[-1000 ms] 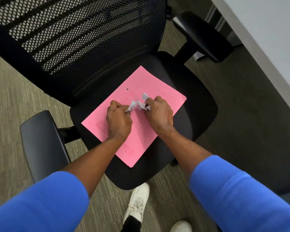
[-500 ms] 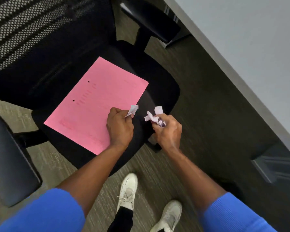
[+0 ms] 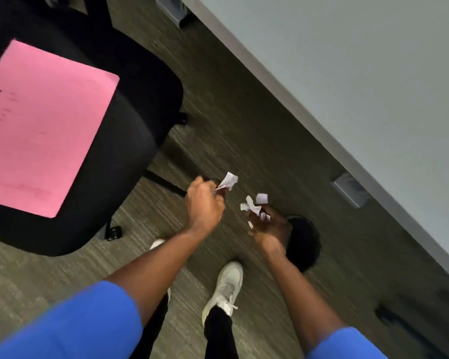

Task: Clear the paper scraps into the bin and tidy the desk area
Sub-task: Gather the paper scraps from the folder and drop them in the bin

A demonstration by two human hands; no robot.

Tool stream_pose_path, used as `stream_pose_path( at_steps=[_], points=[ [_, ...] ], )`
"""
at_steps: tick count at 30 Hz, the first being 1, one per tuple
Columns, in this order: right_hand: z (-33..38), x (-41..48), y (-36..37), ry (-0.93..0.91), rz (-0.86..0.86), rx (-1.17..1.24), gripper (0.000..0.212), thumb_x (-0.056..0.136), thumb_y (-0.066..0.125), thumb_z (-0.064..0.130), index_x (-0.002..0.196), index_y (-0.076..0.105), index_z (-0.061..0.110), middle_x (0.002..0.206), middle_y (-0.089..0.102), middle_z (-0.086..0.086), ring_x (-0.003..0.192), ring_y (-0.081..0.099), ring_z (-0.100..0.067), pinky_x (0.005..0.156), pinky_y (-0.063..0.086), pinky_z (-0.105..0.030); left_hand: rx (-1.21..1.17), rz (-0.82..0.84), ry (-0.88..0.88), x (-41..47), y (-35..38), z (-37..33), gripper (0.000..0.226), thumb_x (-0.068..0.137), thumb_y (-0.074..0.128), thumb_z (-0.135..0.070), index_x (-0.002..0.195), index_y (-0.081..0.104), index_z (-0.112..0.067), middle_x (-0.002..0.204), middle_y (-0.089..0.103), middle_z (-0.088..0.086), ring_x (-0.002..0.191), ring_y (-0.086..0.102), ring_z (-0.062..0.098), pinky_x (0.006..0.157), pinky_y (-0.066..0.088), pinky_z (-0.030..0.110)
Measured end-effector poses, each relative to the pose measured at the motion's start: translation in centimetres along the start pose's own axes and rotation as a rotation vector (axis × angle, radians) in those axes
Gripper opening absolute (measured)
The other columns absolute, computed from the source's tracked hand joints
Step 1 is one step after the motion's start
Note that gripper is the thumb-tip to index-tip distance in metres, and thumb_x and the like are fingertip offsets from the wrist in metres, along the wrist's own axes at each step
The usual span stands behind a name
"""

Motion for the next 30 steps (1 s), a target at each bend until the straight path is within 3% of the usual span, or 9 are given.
stream_pose_path(
  at_steps=[3, 7, 9, 16, 18, 21, 24, 28, 30],
  points=[
    [-3.1, 1.0, -3.5, -0.009, -0.053, -0.289, 0.019, 0.093, 0.076, 0.026, 0.110, 0.079, 0.017, 0.093, 0.080, -0.009, 0.084, 0.077, -0.033, 0.079, 0.063, -0.054, 0.036, 0.107, -0.011, -2.1, 4.6, -1.2, 0.023, 0.098, 0.068, -0.020, 0.112, 0.081, -0.005, 0.113, 0.078, 0.019, 0.111, 0.070, 0.038, 0.097, 0.047, 0.036],
    [-6.5, 1.6, -7.5, -0.157, -0.188, -0.413, 0.010, 0.087, 0.080, 0.022, 0.090, 0.079, 0.012, 0.089, 0.080, -0.008, 0.082, 0.075, -0.032, 0.077, 0.058, -0.045, -0.036, 0.157, 0.060, -4.0, 9.9, -2.5, 0.019, 0.095, 0.072, -0.011, 0.104, 0.079, 0.004, 0.105, 0.075, 0.027, 0.098, 0.073, 0.043, 0.088, 0.056, 0.042],
    [-8.2, 2.1, -9.2, -0.186, -0.224, -0.372, 0.010, 0.085, 0.083, 0.017, 0.083, 0.077, 0.010, 0.081, 0.077, -0.005, 0.078, 0.073, -0.030, 0.075, 0.058, -0.043, 0.022, 0.225, 0.046, -4.6, 12.6, -2.7, 0.023, 0.097, 0.071, -0.018, 0.108, 0.078, 0.001, 0.110, 0.075, 0.025, 0.103, 0.073, 0.042, 0.091, 0.055, 0.042],
    [-13.6, 3.5, -12.7, 0.036, -0.205, -0.323, 0.007, 0.088, 0.080, 0.013, 0.092, 0.077, 0.008, 0.091, 0.079, -0.018, 0.079, 0.075, -0.036, 0.074, 0.061, -0.044, 0.121, 0.436, 0.006, -6.9, 20.8, -2.9, 0.029, 0.099, 0.065, -0.028, 0.110, 0.077, -0.003, 0.119, 0.077, 0.022, 0.114, 0.072, 0.039, 0.091, 0.047, 0.040],
    [-14.8, 3.9, -13.4, 0.066, -0.232, -0.358, 0.006, 0.088, 0.080, 0.016, 0.091, 0.078, 0.010, 0.095, 0.080, -0.016, 0.082, 0.075, -0.033, 0.071, 0.058, -0.034, 0.082, 0.471, -0.022, -7.5, 22.5, -2.8, 0.030, 0.098, 0.066, -0.025, 0.116, 0.077, -0.004, 0.123, 0.076, 0.024, 0.117, 0.071, 0.039, 0.095, 0.048, 0.039],
    [-16.2, 4.5, -14.3, 0.089, -0.209, -0.404, 0.010, 0.089, 0.081, 0.022, 0.090, 0.079, 0.012, 0.096, 0.079, -0.016, 0.081, 0.075, -0.032, 0.071, 0.064, -0.040, -0.002, 0.527, -0.085, -8.4, 24.8, -2.7, 0.038, 0.098, 0.066, -0.022, 0.133, 0.072, -0.009, 0.130, 0.074, 0.022, 0.122, 0.070, 0.038, 0.101, 0.054, 0.040],
    [-17.6, 5.1, -15.0, 0.120, -0.200, -0.405, 0.012, 0.089, 0.083, 0.025, 0.093, 0.081, 0.014, 0.090, 0.079, -0.015, 0.061, 0.071, -0.015, 0.054, 0.058, -0.018, -0.081, 0.526, -0.168, -8.8, 26.5, -2.3, 0.034, 0.099, 0.066, -0.021, 0.126, 0.073, -0.002, 0.130, 0.074, 0.022, 0.119, 0.073, 0.036, 0.100, 0.058, 0.038],
    [-19.4, 5.7, -16.0, 0.123, -0.225, -0.389, 0.009, 0.086, 0.086, 0.023, 0.088, 0.083, 0.015, 0.089, 0.080, -0.013, 0.069, 0.069, -0.019, 0.047, 0.042, -0.003, -0.080, 0.513, -0.220, -9.3, 28.2, -1.4, 0.029, 0.099, 0.066, -0.023, 0.119, 0.075, -0.003, 0.128, 0.075, 0.019, 0.118, 0.073, 0.034, 0.094, 0.054, 0.033],
    [-20.0, 5.8, -16.3, 0.104, -0.224, -0.386, 0.007, 0.085, 0.086, 0.021, 0.088, 0.083, 0.016, 0.092, 0.081, -0.012, 0.081, 0.074, -0.025, 0.054, 0.044, -0.005, -0.092, 0.538, -0.283, -9.2, 29.2, -0.5, 0.035, 0.099, 0.067, -0.024, 0.125, 0.071, -0.001, 0.131, 0.073, 0.022, 0.120, 0.072, 0.036, 0.101, 0.057, 0.035]
  ],
)
Point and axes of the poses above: each hand's wrist, its own x-axis towards the middle knuckle, its own y-axis out of the palm, z = x × y, the point moved 3 cm from there along x, towards the middle knuckle
